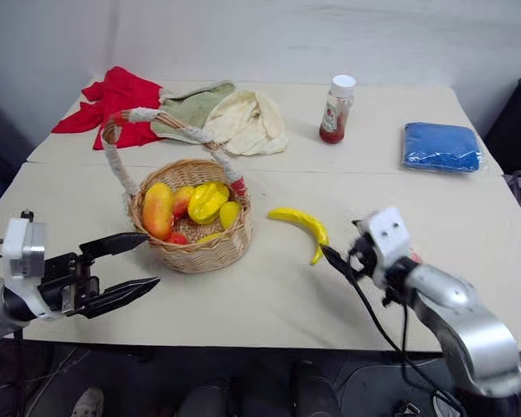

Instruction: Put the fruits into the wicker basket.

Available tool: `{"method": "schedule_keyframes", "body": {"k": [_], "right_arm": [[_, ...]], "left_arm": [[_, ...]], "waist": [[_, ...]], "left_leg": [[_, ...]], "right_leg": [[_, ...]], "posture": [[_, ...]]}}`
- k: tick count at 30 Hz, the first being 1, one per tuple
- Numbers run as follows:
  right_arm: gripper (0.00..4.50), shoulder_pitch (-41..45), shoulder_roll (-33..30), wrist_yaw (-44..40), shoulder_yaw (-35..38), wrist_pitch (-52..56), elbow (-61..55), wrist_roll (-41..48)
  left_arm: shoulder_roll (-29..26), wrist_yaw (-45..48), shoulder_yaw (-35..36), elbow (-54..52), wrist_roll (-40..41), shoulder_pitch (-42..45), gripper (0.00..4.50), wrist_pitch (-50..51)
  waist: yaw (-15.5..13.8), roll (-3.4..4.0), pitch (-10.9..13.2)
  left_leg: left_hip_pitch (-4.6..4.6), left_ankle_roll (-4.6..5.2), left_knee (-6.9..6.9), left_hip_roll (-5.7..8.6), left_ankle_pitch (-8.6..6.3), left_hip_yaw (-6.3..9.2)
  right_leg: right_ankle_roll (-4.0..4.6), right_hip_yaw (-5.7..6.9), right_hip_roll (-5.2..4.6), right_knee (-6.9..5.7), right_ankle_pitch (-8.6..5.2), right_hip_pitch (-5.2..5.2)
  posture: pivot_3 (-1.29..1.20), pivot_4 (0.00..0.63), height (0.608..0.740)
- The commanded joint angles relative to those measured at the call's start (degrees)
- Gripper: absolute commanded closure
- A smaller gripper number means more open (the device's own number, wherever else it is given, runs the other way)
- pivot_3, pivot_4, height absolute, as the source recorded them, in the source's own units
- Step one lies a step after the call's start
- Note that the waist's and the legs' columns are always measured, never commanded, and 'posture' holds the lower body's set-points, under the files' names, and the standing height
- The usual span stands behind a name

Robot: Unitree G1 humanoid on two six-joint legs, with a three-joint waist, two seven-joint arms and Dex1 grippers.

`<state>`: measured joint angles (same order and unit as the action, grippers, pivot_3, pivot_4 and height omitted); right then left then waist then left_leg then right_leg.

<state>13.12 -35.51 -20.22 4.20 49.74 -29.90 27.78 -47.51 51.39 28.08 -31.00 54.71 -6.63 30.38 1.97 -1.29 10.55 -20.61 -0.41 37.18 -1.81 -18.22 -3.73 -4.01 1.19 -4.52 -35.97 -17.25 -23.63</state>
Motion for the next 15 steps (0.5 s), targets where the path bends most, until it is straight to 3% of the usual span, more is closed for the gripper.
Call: {"method": "schedule_keyframes", "body": {"k": [1, 5, 7, 15], "right_arm": [[0.01, 7.15, 2.95, 3.23, -3.1, 7.85, 6.04, -1.01], [0.01, 13.2, 5.15, 2.35, -6.73, 12.29, 13.43, -1.82], [0.41, 14.98, 6.42, 3.42, -7.29, 12.3, 17.18, -3.63], [3.01, 16.72, 5.66, 2.24, -3.33, 15.3, 18.87, -3.9]], "left_arm": [[-0.9, -1.19, 0.95, -0.26, 1.16, 2.42, 0.12, 0.88], [-1.38, -0.35, 1.33, 0.71, -0.24, 2.82, 0.12, 0.9], [-1.29, -0.2, 1.56, 0.75, -0.54, 2.66, 0.0, 0.87], [-1.09, 0.84, 3.01, 1.06, -1.84, 0.88, 0.0, 0.49]], "waist": [[-0.17, 0.0, 0.0], [-0.28, 0.02, 0.02], [-0.29, 0.03, 0.01], [-0.36, 0.02, 0.01]], "left_leg": [[0.0, 0.01, 0.0, 0.01, 0.04, 0.01], [-0.1, 0.02, 0.01, 0.02, 0.05, 0.02], [-0.26, 0.06, 0.1, 0.04, 0.04, 0.01], [-0.62, 0.25, 0.46, 0.07, -0.03, 0.0]], "right_leg": [[0.0, 0.01, 0.02, -0.03, 0.0, -0.01], [-0.01, 0.05, 0.07, -0.02, 0.0, -0.06], [-0.07, 0.05, 0.07, 0.01, 0.04, -0.13], [-0.3, 0.01, 0.04, 0.0, 0.17, -0.3]], "posture": [[0.0, 0.15, 0.74], [0.0, 0.15, 0.74], [0.0, 0.15, 0.74], [0.0, 0.15, 0.74]]}}
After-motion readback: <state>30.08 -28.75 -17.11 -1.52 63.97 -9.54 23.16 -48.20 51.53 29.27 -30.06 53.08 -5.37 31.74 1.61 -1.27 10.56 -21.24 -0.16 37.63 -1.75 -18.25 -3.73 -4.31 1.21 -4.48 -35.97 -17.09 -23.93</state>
